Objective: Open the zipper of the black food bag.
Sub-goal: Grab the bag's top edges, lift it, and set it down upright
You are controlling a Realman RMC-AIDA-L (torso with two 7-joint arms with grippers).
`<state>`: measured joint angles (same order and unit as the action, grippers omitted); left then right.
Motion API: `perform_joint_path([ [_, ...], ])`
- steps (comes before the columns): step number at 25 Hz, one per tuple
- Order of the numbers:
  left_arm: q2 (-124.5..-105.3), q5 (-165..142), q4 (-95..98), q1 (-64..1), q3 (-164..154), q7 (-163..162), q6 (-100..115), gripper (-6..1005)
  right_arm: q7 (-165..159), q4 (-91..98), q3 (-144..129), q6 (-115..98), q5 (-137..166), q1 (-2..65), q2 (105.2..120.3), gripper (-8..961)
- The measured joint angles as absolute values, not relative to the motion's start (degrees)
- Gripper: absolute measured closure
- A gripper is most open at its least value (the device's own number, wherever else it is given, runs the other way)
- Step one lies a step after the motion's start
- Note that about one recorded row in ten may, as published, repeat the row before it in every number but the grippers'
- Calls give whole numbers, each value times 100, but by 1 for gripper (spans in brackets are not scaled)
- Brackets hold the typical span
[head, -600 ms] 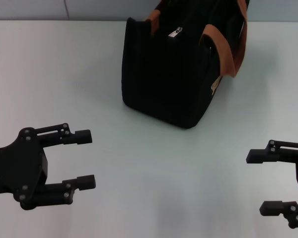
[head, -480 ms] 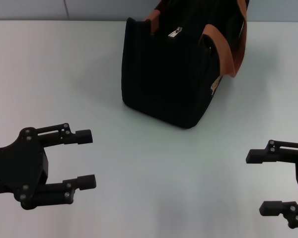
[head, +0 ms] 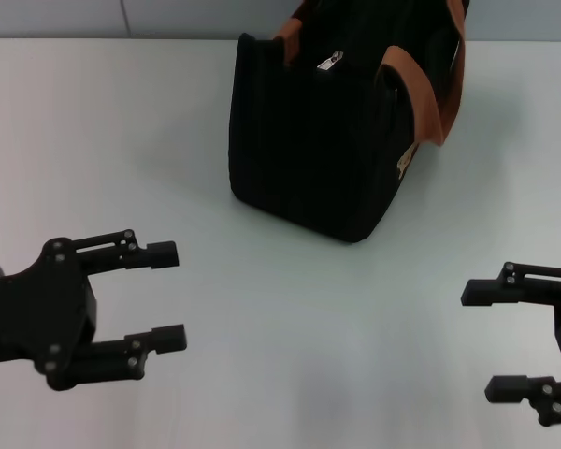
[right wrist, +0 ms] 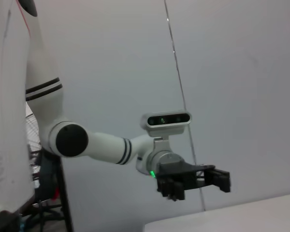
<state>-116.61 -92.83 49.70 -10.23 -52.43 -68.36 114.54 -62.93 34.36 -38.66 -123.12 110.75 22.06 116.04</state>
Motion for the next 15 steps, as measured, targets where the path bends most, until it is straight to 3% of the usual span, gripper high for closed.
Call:
perform_joint_path([
  [3, -11685, -9283, 4893, -1056, -5241, -6822, 11408, 296, -6292, 3405, -3718, -12123, 11047, 2189, 11619, 157],
  [7, -11851, -9268, 3859, -1554, -5160, -6466, 10490, 301, -6292, 3306, -2927, -11947, 11021, 2134, 11669, 158],
  [15, -11909, -9139, 2233, -2464, -5151, -5697, 9497, 311, -6190, 2669, -405, -11516, 11014, 1921, 11686, 158],
])
